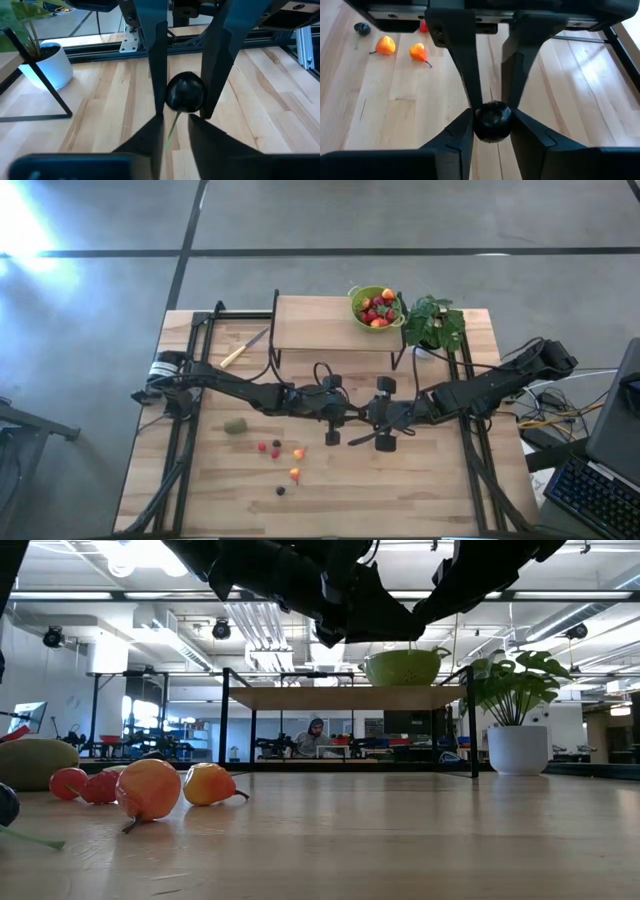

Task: Build produce basket
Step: Put the black cherry into the green basket

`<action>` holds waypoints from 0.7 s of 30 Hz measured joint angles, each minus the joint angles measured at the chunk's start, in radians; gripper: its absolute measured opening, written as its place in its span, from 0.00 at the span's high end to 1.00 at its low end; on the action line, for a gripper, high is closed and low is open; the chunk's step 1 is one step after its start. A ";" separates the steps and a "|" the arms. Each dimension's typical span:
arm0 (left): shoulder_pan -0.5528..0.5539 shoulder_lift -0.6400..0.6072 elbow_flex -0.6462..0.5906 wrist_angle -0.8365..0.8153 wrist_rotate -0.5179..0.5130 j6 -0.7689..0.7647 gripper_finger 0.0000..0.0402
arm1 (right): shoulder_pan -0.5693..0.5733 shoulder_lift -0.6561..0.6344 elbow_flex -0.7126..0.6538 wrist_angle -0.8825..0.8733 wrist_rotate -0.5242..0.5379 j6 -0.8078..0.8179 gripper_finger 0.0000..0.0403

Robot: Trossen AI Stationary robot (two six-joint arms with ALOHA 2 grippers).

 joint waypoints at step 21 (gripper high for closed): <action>-0.002 0.000 -0.002 -0.039 -0.002 -0.036 0.36 | -0.364 -0.075 0.335 -0.363 0.052 -0.175 0.74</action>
